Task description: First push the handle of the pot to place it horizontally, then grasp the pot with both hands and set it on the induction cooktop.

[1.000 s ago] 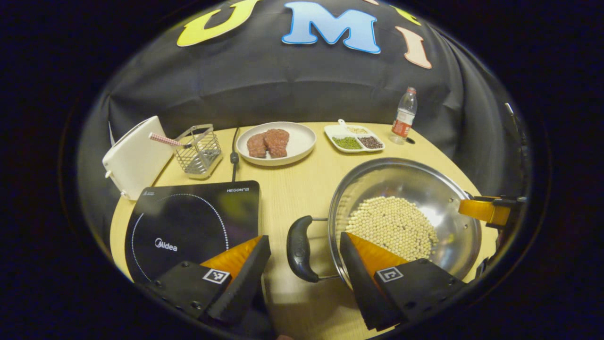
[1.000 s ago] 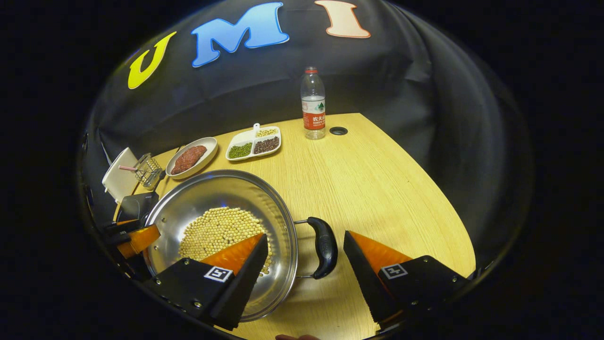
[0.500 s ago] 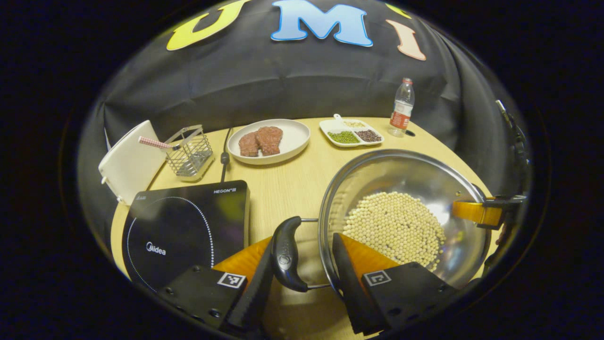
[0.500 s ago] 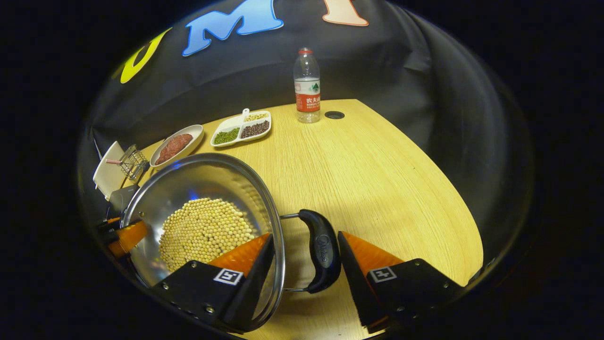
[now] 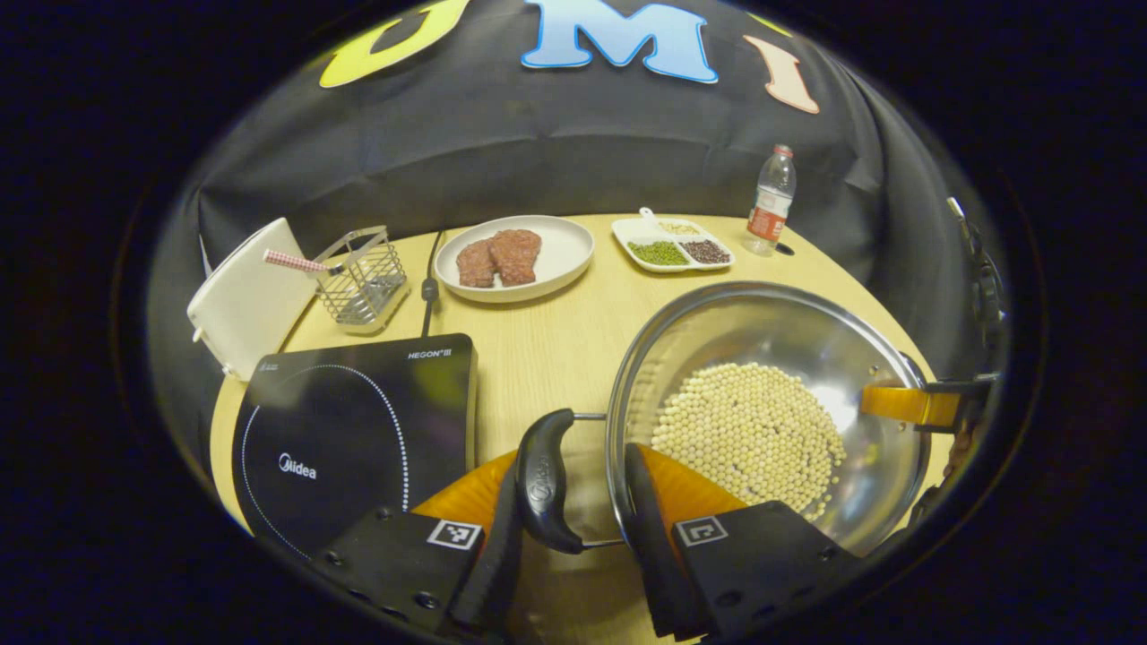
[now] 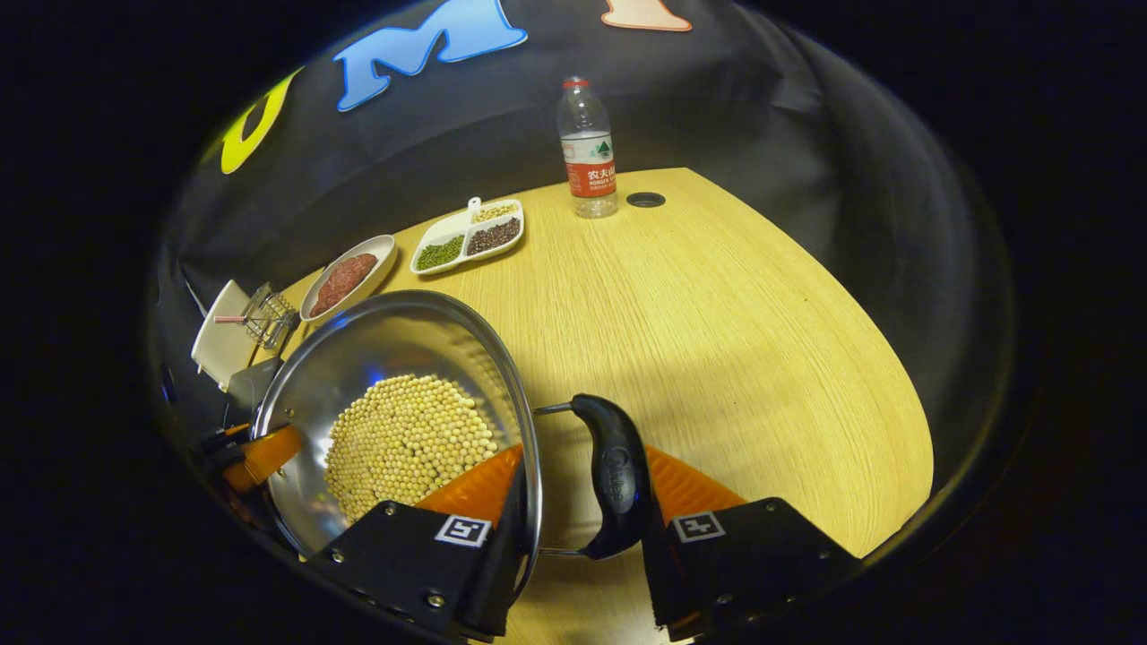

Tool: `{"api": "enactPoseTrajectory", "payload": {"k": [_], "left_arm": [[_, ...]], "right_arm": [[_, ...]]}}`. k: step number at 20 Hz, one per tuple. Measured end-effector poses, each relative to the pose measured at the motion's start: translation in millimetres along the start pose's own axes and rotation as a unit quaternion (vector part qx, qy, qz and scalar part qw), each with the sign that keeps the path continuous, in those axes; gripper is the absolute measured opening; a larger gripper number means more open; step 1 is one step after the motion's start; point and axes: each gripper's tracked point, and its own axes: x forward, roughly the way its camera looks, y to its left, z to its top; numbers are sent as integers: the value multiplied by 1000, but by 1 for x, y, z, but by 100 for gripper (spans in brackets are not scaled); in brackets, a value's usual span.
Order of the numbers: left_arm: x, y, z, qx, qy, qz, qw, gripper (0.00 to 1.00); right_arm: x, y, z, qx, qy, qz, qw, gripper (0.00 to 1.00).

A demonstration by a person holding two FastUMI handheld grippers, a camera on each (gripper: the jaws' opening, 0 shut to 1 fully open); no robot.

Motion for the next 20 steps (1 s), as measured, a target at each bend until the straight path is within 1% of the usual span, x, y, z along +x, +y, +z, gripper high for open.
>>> {"api": "enactPoseTrajectory", "payload": {"k": [1, 7, 8, 9, 10, 11, 12, 13, 14, 16, 17, 20], "left_arm": [[-1, 0, 0, 0, 1, 1, 1000, 64], [-5, 1, 8, -10, -9, 8, 1000, 64], [-8, 2, 10, -14, -11, 7, 1000, 64], [-10, 3, 12, -15, -14, 6, 1000, 60], [-13, 4, 14, -17, -18, 6, 1000, 64], [-16, 6, 18, -17, -22, 6, 1000, 64], [-19, 10, 21, -18, -27, 7, 999, 60], [-23, 13, 26, -18, -33, 8, 999, 60], [-27, 18, 29, -17, -38, 10, 999, 64], [-38, 27, 36, -18, -44, 13, 999, 67], [-41, 32, 38, -19, -46, 15, 999, 64], [-51, 48, 43, -20, -54, 21, 998, 64]], "right_arm": [[0, 2, 2, -1, 0, -1, 1000, 59], [-22, 11, 3, -4, 1, 5, 1000, 59], [-26, 14, 5, -3, 1, 5, 1000, 59], [-30, 17, 6, -4, 1, 5, 1000, 59], [-36, 20, 7, -4, -1, 5, 1000, 59], [-40, 25, 8, -4, -1, 6, 1000, 59], [-45, 29, 10, -3, -2, 8, 1000, 59], [-49, 34, 12, 0, -3, 11, 1000, 59], [-54, 42, 14, 0, -5, 14, 1000, 59], [-60, 57, 17, 1, -9, 20, 1000, 59], [-62, 65, 17, 2, -10, 22, 1000, 59], [-68, 92, 18, 3, -14, 32, 999, 59]]}}
